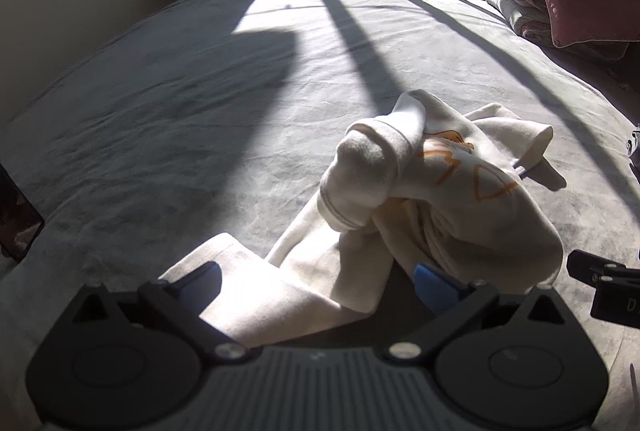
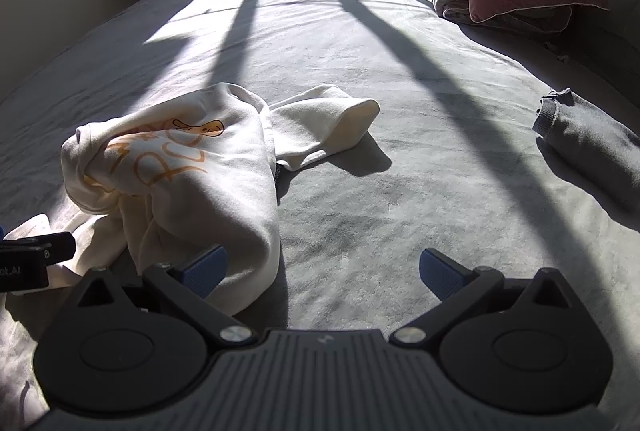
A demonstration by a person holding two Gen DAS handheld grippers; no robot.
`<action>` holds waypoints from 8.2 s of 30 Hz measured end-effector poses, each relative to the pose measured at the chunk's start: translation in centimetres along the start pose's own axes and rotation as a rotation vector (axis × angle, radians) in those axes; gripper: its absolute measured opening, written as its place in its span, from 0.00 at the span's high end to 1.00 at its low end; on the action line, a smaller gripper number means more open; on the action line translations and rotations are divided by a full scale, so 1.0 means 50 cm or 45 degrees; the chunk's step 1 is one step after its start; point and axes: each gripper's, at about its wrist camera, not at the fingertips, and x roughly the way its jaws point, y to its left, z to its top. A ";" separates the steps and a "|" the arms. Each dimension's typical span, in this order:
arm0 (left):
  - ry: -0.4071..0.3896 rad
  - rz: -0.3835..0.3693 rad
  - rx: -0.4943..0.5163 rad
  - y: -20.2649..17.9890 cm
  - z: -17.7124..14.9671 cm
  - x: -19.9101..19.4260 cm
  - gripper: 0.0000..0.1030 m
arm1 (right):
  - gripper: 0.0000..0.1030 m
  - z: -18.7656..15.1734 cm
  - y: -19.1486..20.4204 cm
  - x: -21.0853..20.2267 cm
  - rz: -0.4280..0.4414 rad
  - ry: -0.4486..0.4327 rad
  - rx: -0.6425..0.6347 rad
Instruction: Fold clothes
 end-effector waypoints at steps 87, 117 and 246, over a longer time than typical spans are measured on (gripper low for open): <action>-0.017 -0.495 -0.041 0.122 0.020 0.035 0.05 | 0.85 0.033 -0.083 -0.096 0.608 0.039 0.169; 0.130 -0.591 -0.131 0.116 0.029 0.072 0.09 | 0.37 -0.046 -0.107 -0.164 1.002 0.315 -0.148; -0.160 -1.024 0.172 -0.091 0.012 0.146 0.60 | 0.96 0.064 -0.261 0.014 0.296 -0.088 0.194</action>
